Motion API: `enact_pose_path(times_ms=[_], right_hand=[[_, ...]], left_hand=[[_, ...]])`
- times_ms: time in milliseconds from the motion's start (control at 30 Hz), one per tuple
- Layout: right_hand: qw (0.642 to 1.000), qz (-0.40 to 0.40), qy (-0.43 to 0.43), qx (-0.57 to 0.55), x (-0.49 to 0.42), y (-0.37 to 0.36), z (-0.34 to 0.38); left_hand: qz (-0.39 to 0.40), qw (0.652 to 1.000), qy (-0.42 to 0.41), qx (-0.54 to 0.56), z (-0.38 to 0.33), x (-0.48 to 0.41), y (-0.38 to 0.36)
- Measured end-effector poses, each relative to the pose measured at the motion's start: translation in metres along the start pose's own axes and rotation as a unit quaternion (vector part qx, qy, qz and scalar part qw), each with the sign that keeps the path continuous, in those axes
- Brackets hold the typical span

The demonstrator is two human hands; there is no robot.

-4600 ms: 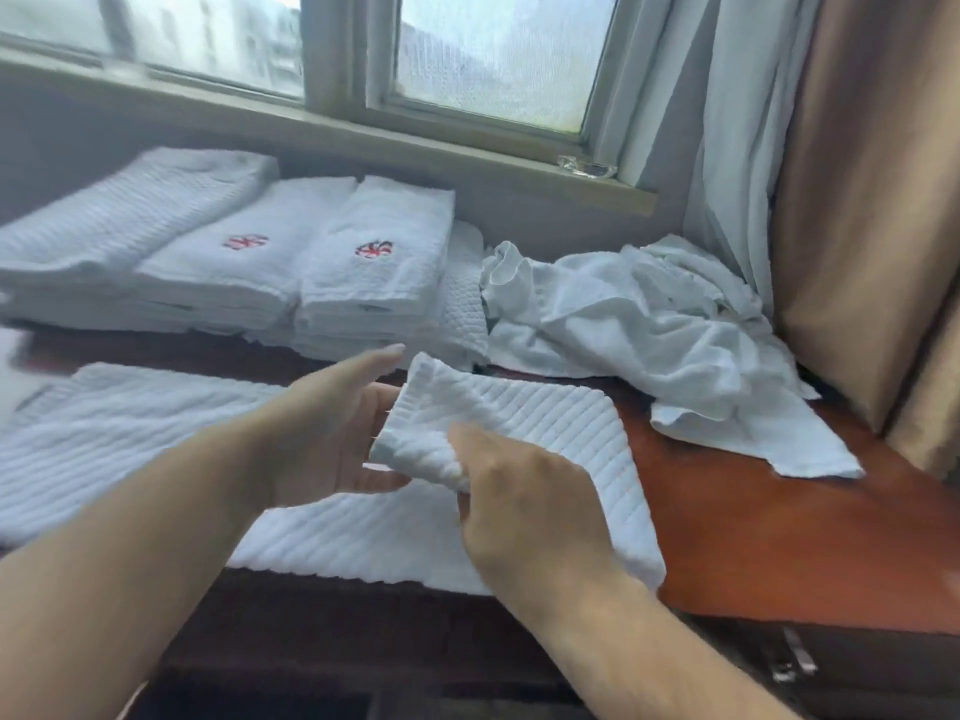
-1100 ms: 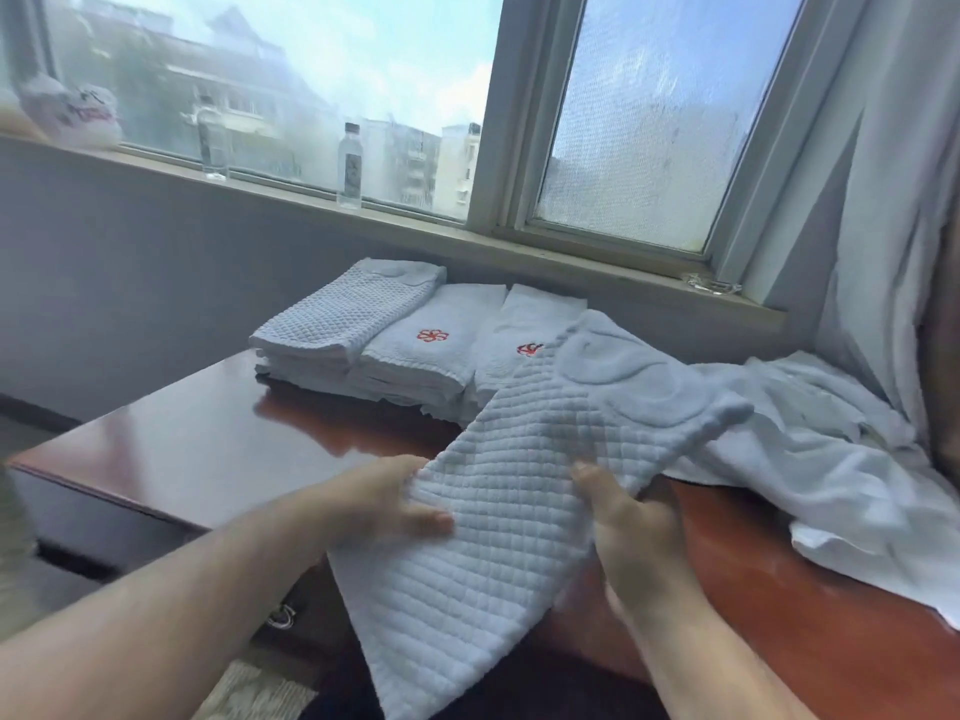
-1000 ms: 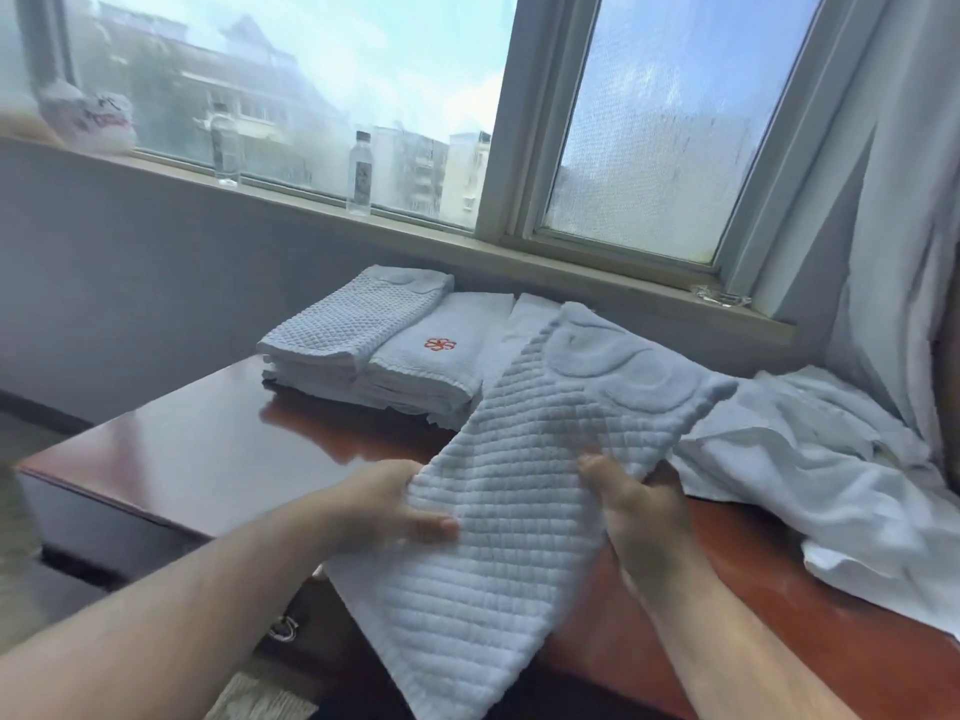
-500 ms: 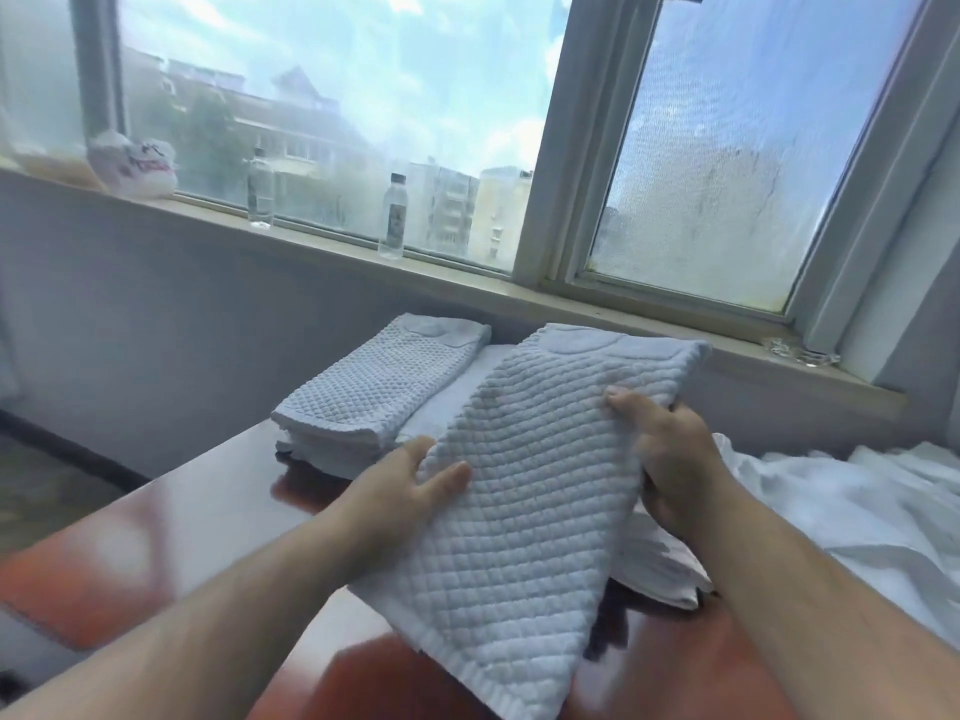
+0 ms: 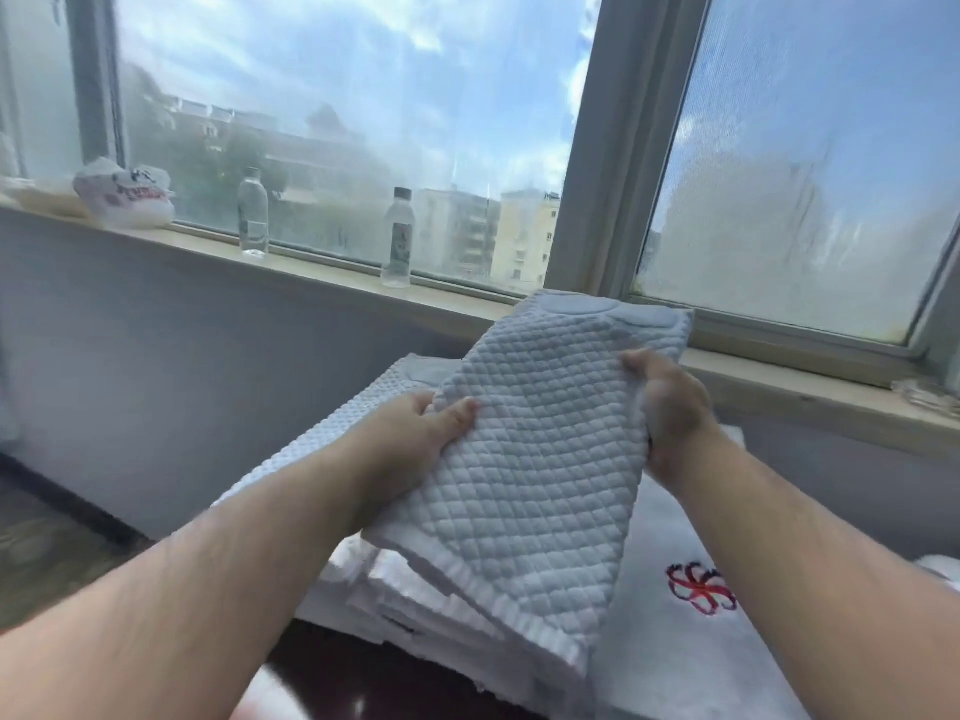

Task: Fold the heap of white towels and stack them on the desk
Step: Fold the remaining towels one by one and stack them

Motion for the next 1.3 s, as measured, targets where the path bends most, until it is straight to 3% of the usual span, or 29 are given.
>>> enact_pose_path(times_ms=[100, 167, 333, 467, 633, 700, 867, 1300], right_hand=[[0.991, -0.073, -0.005, 0.110, -0.021, 0.019, -0.040], [0.979, -0.086, 0.012, 0.183, -0.030, 0.026, -0.057], [0.969, -0.099, 0.052, 0.220, -0.032, 0.026, -0.051], [0.954, -0.111, 0.079, 0.267, -0.025, 0.029, -0.047], [0.905, -0.169, 0.196, 0.338, -0.017, 0.030, -0.032], [0.893, -0.181, 0.232, 0.341, -0.010, 0.030, -0.024], [0.893, -0.124, 0.179, 0.394, -0.022, 0.028, -0.037], [0.844, -0.135, 0.200, 0.479, -0.033, 0.022, -0.044]], left_hand=[[0.004, 0.978, 0.050, -0.204, 0.040, -0.017, -0.010], [-0.012, 0.962, 0.063, -0.265, 0.058, -0.023, -0.010], [-0.010, 0.961, 0.071, -0.266, 0.063, -0.027, -0.006], [-0.068, 0.966, 0.054, -0.242, 0.054, -0.022, 0.000], [-0.138, 0.925, -0.095, -0.341, 0.009, -0.012, -0.011], [-0.109, 0.925, -0.135, -0.338, -0.001, -0.008, -0.029], [-0.009, 0.914, -0.115, -0.389, 0.029, -0.007, -0.057], [-0.011, 0.916, -0.088, -0.390, 0.046, -0.025, -0.059]])
Point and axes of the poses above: each hand's wrist, its own x-axis away from the middle knuckle, its own y-axis out of the back of the hand, z = x × y, the point moved 8 cm from there along -x, towards the middle knuckle, and after that the axes turned 9 degrees about -z, right-handed, at the moved point
